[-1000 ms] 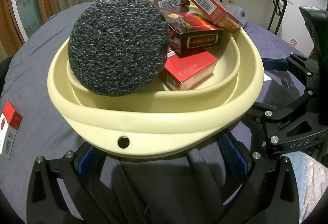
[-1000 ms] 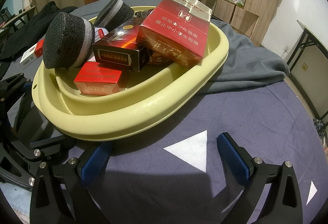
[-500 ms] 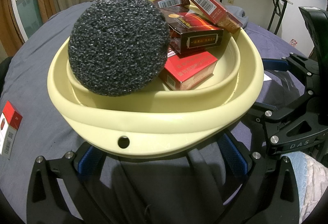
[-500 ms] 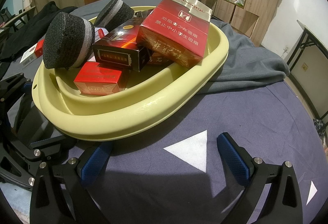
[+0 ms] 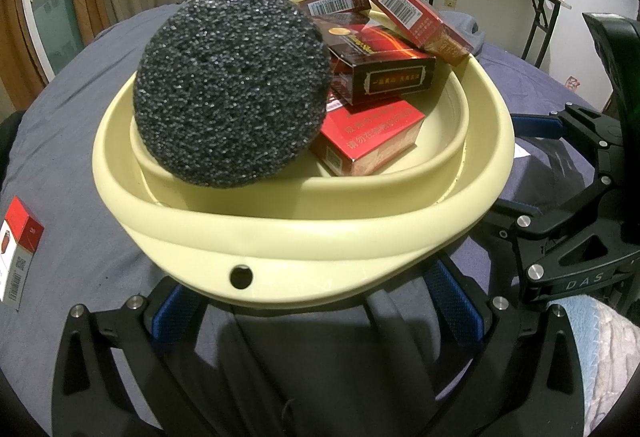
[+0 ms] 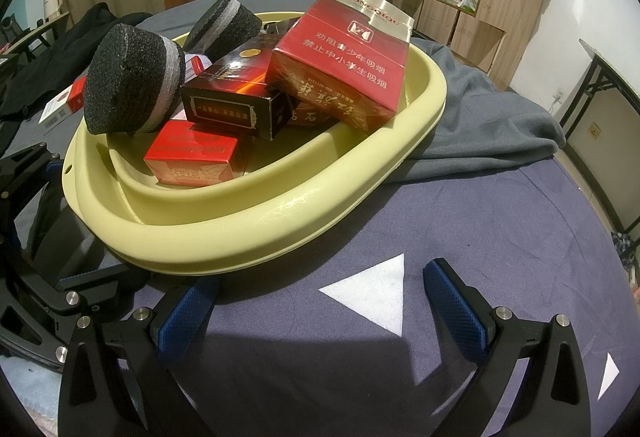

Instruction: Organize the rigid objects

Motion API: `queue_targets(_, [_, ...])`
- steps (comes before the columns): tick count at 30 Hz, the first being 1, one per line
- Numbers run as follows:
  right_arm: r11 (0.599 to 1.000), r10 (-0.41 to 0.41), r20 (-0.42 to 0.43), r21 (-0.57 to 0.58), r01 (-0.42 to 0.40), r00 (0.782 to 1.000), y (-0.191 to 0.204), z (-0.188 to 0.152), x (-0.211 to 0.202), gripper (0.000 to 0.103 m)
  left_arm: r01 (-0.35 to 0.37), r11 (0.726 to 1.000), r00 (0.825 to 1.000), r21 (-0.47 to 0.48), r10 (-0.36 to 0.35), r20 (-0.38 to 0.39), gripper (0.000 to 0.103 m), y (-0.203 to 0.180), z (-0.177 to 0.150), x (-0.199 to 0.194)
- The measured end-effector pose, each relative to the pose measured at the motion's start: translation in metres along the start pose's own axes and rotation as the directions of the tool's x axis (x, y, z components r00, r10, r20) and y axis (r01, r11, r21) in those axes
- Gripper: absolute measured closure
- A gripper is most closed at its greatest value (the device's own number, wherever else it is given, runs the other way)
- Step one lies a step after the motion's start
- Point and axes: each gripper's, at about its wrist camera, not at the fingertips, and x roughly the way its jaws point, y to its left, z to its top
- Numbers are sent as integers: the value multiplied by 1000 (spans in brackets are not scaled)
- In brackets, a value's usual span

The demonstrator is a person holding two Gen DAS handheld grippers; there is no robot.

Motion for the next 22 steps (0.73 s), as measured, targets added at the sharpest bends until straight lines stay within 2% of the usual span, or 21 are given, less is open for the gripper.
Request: queue_targets(22, [1000,0,0,0,0,1000,-1,0,0,0,7,1000,1000,-1,-7,3,0,2,-1,-1])
